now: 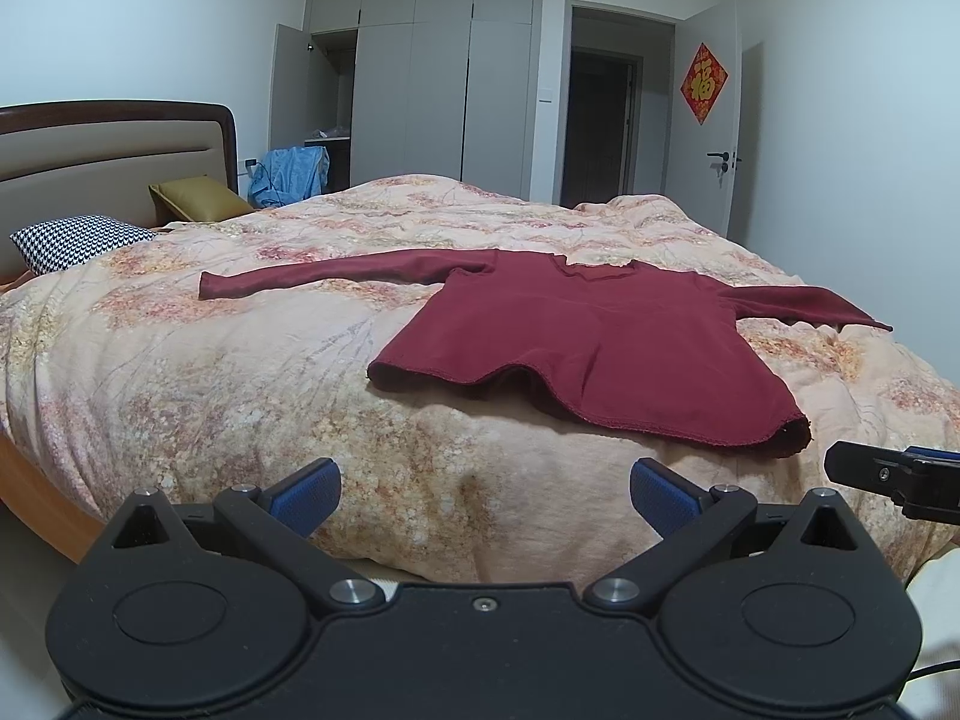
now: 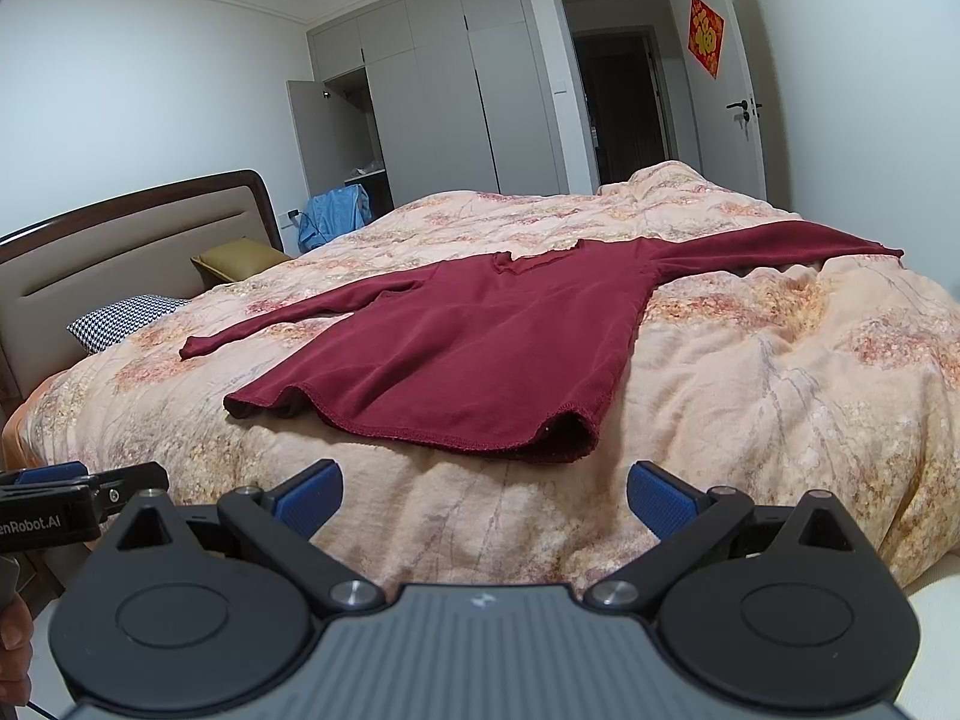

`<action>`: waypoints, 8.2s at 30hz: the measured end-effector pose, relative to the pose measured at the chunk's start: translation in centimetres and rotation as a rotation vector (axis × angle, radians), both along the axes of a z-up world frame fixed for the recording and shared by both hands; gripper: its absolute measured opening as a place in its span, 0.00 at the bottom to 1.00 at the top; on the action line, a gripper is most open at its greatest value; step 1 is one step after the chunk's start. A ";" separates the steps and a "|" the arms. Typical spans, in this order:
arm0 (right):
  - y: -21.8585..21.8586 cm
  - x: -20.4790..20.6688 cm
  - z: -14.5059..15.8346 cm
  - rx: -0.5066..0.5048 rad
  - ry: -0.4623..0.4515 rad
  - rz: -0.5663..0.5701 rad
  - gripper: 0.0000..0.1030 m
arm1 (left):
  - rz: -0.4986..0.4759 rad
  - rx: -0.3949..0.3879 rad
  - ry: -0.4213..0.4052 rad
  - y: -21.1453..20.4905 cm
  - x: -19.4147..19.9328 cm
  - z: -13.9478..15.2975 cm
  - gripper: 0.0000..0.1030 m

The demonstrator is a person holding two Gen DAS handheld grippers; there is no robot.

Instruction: Fold small clothes

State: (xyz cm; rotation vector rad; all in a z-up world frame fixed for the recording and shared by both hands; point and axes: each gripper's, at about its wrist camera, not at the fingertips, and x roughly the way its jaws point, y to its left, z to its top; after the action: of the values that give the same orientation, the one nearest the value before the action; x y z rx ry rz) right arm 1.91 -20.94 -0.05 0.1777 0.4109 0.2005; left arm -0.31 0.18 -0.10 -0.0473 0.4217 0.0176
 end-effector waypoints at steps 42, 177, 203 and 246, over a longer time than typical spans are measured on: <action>-0.1 0.1 -0.1 0.005 0.014 -0.006 1.00 | -0.003 0.004 0.000 -0.4 0.0 0.3 0.99; -18.2 39.5 12.9 -0.198 -0.375 -0.206 0.06 | 0.031 -0.099 0.139 -9.2 41.7 7.2 0.99; 2.8 43.5 3.5 -0.259 -0.035 0.457 0.79 | 0.223 -0.229 0.159 3.5 42.7 2.9 0.99; -19.8 40.2 -0.3 -0.403 0.071 0.134 0.51 | -0.129 -0.147 0.323 -6.0 51.7 -3.2 0.09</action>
State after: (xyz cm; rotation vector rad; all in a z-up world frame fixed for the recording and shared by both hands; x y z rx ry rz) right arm 42.11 -40.76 -0.39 -0.2405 0.5257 0.2393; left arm 51.37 -5.83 -3.29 -0.1631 0.7481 -0.1348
